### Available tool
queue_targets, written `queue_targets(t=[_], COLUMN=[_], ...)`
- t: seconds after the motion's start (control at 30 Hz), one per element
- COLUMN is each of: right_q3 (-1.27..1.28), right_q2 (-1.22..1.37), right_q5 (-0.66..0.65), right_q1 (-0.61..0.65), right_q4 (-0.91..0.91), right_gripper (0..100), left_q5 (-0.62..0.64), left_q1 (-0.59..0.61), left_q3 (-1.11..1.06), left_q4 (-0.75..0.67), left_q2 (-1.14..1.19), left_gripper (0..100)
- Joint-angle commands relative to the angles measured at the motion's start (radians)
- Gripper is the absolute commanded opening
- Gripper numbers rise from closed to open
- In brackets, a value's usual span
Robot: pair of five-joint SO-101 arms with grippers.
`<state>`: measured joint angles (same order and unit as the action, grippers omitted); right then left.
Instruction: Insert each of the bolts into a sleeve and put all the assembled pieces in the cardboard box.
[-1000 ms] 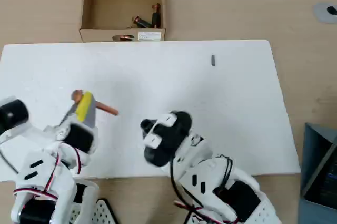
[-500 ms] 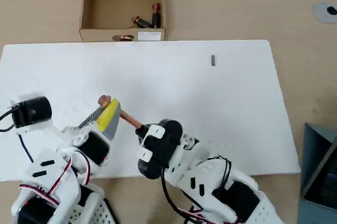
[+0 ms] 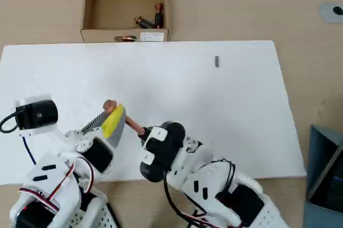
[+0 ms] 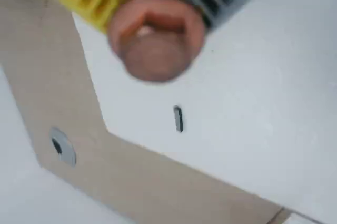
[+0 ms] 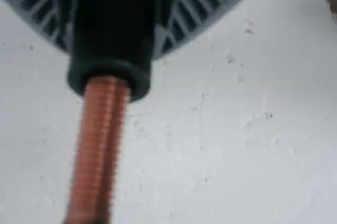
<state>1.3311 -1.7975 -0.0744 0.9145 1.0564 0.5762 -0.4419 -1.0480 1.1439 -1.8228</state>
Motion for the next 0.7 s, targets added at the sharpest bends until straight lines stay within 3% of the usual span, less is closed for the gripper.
queue_targets(t=[0.0,0.33,0.67], right_q3=[-0.004,-0.004,-0.005], right_q2=[-0.012,-0.012,-0.012], right_q5=[-0.006,-0.029,-0.089], right_q1=[0.005,0.005,0.005], right_q4=[-0.028,-0.021,-0.023], right_gripper=[0.9,0.9,0.9], left_q5=[-0.008,-0.126,-0.196], left_q1=[-0.071,-0.218,-0.229], left_q3=[0.046,0.015,-0.084], left_q4=[0.055,0.089,0.091], left_q2=[-0.001,0.002,0.002], left_gripper=[0,0,0])
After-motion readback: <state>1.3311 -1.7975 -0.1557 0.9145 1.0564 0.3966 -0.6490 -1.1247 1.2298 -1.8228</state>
